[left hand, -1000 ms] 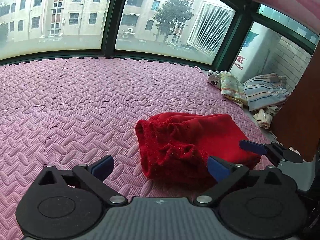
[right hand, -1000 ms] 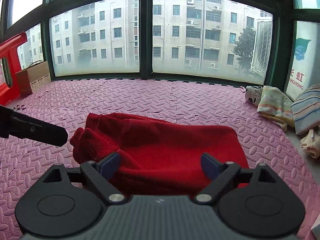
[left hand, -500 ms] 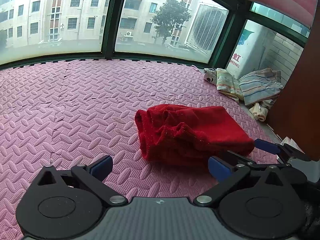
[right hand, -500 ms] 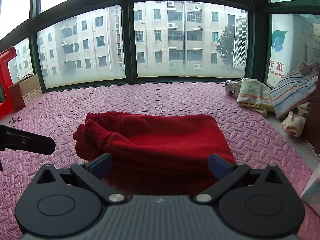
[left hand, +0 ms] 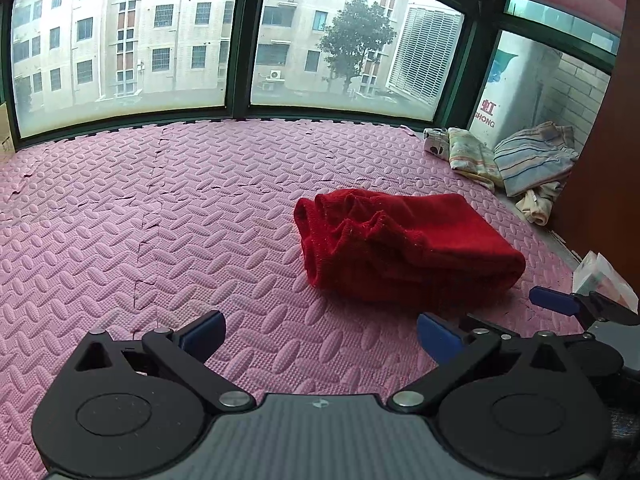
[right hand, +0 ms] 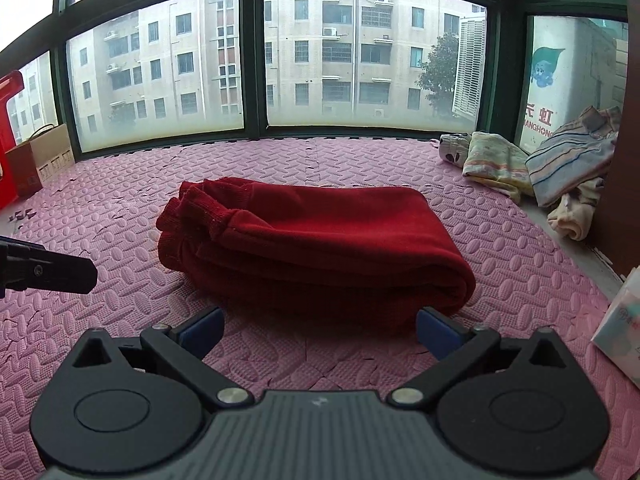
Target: Fold clothes
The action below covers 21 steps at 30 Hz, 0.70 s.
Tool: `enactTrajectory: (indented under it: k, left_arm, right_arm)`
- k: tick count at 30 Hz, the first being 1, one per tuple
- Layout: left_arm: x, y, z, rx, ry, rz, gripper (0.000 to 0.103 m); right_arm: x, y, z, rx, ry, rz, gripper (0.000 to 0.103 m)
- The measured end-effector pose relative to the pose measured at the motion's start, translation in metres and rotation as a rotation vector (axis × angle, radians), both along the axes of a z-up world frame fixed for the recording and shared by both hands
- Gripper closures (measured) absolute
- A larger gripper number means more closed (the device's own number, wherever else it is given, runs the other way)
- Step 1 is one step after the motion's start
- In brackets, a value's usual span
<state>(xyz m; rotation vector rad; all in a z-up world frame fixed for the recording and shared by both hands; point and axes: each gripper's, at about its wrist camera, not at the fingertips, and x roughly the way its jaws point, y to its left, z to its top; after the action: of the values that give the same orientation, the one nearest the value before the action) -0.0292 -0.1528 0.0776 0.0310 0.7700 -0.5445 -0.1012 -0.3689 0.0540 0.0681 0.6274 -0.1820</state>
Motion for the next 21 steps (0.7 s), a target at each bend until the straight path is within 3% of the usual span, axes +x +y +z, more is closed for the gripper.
enactTrajectory:
  k: [21]
  left_arm:
    - [-0.023,0.003,-0.013,0.032,0.040,-0.009,0.000]
  right_arm:
    - [-0.013,0.003,-0.006,0.020,0.037,-0.057,0.000]
